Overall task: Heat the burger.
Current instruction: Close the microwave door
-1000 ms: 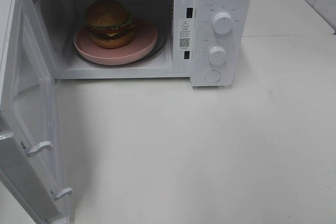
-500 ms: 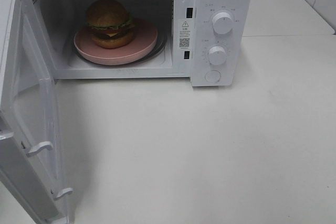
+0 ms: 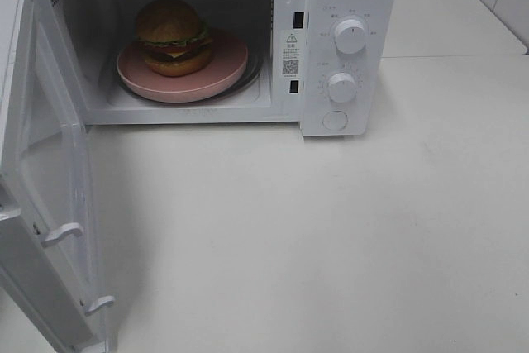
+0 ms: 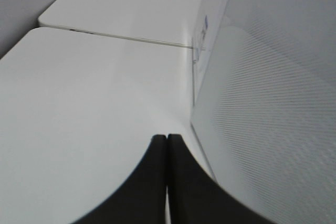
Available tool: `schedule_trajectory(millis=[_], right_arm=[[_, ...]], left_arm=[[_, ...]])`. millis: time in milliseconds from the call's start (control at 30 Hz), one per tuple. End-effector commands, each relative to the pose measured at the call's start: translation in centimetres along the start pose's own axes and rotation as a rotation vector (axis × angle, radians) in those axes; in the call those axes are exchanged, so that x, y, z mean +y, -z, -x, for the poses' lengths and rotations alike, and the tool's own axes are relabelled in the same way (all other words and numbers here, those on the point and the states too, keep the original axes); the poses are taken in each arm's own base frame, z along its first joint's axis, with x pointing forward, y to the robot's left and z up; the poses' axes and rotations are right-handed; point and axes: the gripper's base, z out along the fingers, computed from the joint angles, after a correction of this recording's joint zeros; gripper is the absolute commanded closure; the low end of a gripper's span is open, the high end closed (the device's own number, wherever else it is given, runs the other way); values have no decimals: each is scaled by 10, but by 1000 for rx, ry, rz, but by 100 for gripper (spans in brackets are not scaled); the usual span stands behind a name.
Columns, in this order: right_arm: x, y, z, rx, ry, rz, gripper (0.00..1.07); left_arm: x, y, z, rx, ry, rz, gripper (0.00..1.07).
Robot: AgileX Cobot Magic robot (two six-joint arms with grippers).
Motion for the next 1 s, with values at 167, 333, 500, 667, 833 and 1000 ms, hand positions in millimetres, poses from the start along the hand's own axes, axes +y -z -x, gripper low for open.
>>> schedule_trajectory(millis=[167,333,500,667,833,1000], right_arm=[[-1,2,-2,-32,7,-8,32],[-1,2,-2,-32,7,-8,32],[-1,2,-2,-32,7,-8,32],[-1,2,-2,-32,7,-8,33],[-1,2,-2,-32,7,-8,33],[-1,2,-2,-32,7,-8,33]], left_arm=[[-16,-19,0,-31,-24,-189,107],[-23,-37,2,-8,-44,-274,107],[-26,-45,0,-13,-7,-331,107],[-34,-49,-2,-39,6,-390,107],[-44,-54,-6,-12,-21,-455,107],[-50,-56,-7,-34,-25,-529,107]])
